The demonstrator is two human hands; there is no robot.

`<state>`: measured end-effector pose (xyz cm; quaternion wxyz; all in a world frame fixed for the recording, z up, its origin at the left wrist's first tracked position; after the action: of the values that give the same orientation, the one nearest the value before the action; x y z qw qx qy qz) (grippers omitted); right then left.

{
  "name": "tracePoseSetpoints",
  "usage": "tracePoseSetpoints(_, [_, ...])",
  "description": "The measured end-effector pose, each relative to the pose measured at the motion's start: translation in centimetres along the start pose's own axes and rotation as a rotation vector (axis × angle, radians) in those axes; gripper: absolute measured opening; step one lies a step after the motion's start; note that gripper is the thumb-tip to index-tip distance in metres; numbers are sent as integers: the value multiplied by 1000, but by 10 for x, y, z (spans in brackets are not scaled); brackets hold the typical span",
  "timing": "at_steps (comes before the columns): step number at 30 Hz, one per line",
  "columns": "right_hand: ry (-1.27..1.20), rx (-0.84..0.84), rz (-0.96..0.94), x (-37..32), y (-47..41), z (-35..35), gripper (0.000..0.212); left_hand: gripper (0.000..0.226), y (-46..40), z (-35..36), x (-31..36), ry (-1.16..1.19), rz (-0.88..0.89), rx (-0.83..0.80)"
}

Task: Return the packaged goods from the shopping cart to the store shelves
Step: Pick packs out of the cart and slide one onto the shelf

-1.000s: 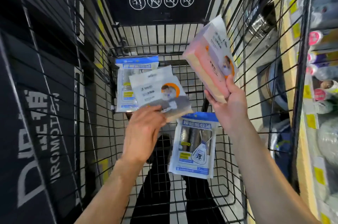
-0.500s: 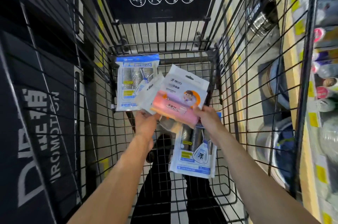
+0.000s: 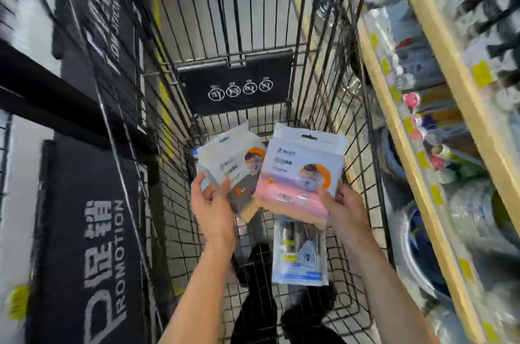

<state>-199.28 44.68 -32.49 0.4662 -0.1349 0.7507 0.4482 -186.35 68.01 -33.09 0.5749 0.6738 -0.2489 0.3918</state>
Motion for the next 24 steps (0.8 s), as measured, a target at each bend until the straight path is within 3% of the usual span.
tracePoseSetpoints(4, [-41, 53, -128, -60, 42, -23, 9, 46, 34, 34, 75, -36, 115, -227])
tracePoseSetpoints(8, [-126, 196, -227, -98, 88, -70, 5, 38, 86, 71, 125, -127, 174, -497])
tracePoseSetpoints(10, [-183, 291, -276, -115, 114, -103, 16, 39, 120, 94, 141, -147, 184, -607])
tracePoseSetpoints(12, [-241, 370, -293, -126, 137, -137, 9, 35, 156, 120, 152, -178, 234, -674])
tracePoseSetpoints(17, [-209, 603, -385, -142, 209, -249, 31, 26, 285, 203, 153, -262, 384, -883])
tracePoseSetpoints(21, [-220, 792, -412, -137, 254, -324, 42, 27, 396, 263, 139, -272, 404, -1138])
tracePoseSetpoints(24, [-169, 917, -394, -144, 269, -362, 47, 21, 437, 296, 135, -293, 454, -1214])
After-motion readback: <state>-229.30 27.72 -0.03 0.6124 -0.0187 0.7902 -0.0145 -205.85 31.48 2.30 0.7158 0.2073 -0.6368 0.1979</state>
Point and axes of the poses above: each hand's wrist, its own y-axis away from the middle knuckle, its own z-axis out of the palm, x = y × z, the point moved 7 cm from there along -y, towards the middle knuckle, and after that the axes turned 1 degree about y, right-handed, at the moved point
